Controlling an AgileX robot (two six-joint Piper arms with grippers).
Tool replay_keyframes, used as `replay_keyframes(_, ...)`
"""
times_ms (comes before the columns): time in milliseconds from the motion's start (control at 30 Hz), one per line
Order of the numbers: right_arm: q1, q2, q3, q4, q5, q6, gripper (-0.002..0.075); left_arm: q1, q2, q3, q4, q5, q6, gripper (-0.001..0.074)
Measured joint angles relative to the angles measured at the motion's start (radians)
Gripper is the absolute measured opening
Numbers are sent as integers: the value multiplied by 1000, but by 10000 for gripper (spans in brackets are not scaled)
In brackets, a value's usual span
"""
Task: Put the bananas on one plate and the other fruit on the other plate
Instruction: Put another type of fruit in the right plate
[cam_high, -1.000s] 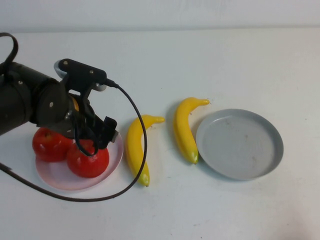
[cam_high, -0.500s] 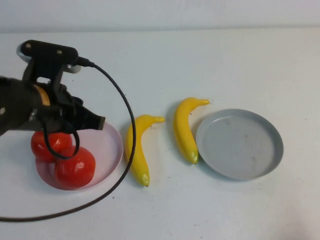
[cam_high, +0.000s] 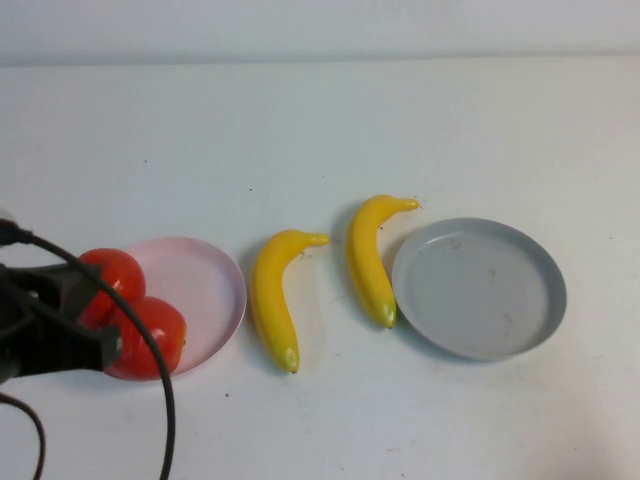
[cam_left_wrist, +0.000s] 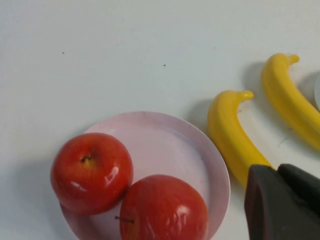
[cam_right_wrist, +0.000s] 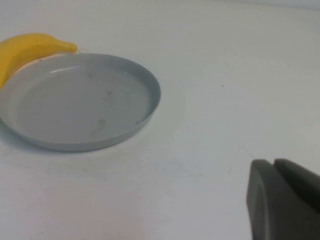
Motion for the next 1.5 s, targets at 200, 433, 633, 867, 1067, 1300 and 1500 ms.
replay_keyframes(200,0,0,0,0,0,0,-15,0,-30,27,1,41,-10,5)
replay_keyframes(433,0,0,0,0,0,0,-15,0,-30,55,35,-14,-8,5)
replay_keyframes(633,0,0,0,0,0,0,-15,50,-220,205,75,-183,3,5)
replay_keyframes(867,0,0,0,0,0,0,-15,241,-612,424,-120,-273,261,4)
replay_keyframes(1067,0,0,0,0,0,0,-15,410,-806,538,-189,-276,341,4)
replay_keyframes(1300,0,0,0,0,0,0,-15,472,-821,639,-220,-253,339,4)
replay_keyframes(1500,0,0,0,0,0,0,-15,472,-823,643,-209,-88,339,4)
